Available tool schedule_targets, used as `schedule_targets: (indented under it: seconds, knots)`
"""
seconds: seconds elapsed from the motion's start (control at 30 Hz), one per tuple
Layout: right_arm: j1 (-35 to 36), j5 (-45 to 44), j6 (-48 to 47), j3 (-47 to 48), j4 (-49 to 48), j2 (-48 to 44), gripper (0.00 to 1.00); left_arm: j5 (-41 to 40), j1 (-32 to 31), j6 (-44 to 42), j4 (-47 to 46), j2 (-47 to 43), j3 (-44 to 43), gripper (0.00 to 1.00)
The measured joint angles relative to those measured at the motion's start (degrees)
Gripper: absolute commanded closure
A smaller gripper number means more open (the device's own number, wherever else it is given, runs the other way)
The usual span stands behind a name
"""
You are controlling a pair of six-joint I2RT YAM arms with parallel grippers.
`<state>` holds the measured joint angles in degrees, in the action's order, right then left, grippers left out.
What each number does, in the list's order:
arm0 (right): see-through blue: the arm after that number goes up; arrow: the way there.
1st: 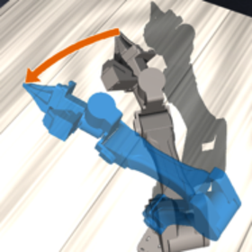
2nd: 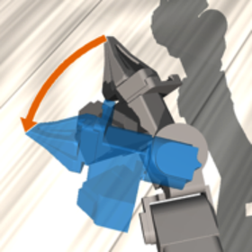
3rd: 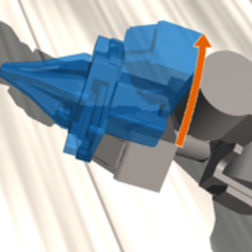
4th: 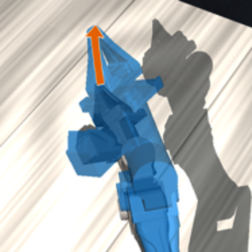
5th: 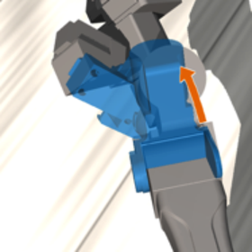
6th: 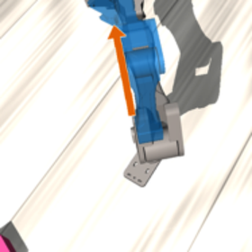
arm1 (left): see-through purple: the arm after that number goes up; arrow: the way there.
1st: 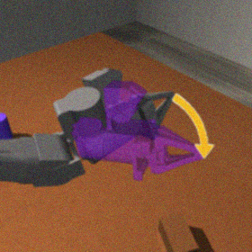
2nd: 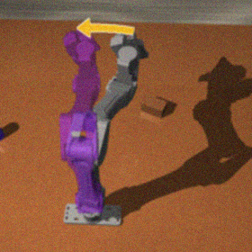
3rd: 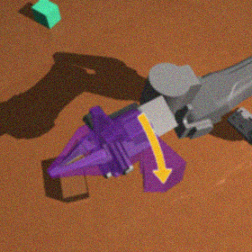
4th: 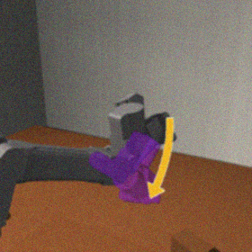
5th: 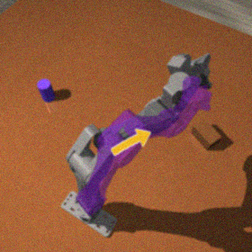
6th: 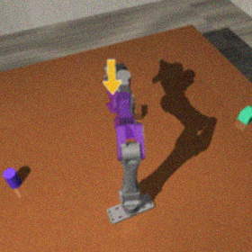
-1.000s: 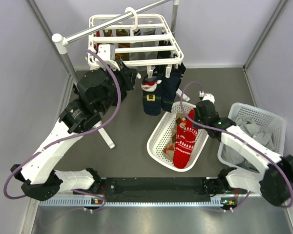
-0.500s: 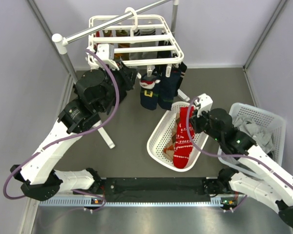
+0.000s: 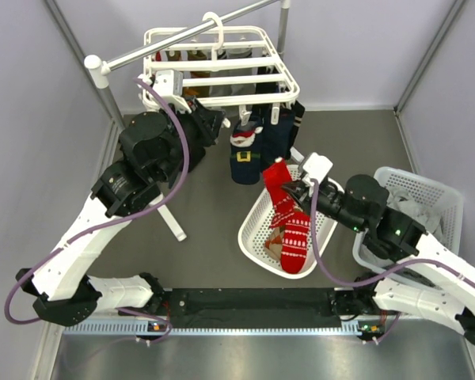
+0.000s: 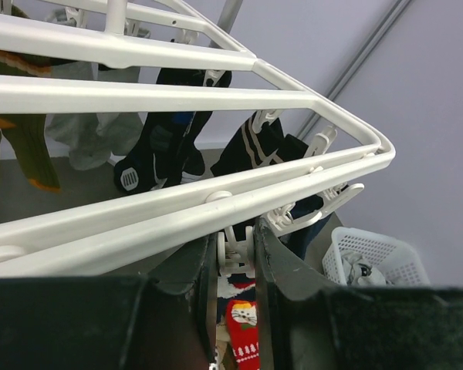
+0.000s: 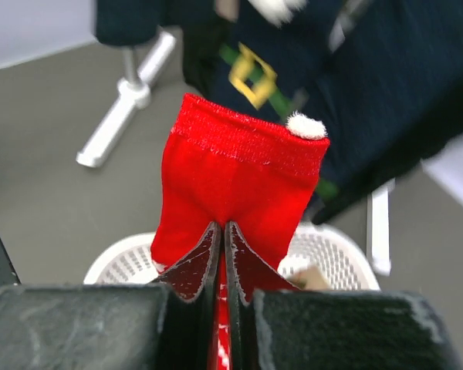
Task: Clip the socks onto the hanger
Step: Pick up the sock from the bin, then clamp the sock onto the hanger.
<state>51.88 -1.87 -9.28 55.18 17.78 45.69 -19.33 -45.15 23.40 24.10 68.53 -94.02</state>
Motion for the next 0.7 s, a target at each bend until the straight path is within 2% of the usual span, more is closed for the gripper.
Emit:
schedule_targets:
  seconds: [0.2,0.7]
  knots:
    - [4.79,-0.15,-5.68,5.33,-4.24,6.49,1.0,1.33,0.07,0.94,0.37,0.04,-0.98,1.0]
    - [7.02,3.69,-13.7,17.07,-11.06,18.45,1.0,3.23,0.11,2.05,0.44,0.39,-1.05,1.0]
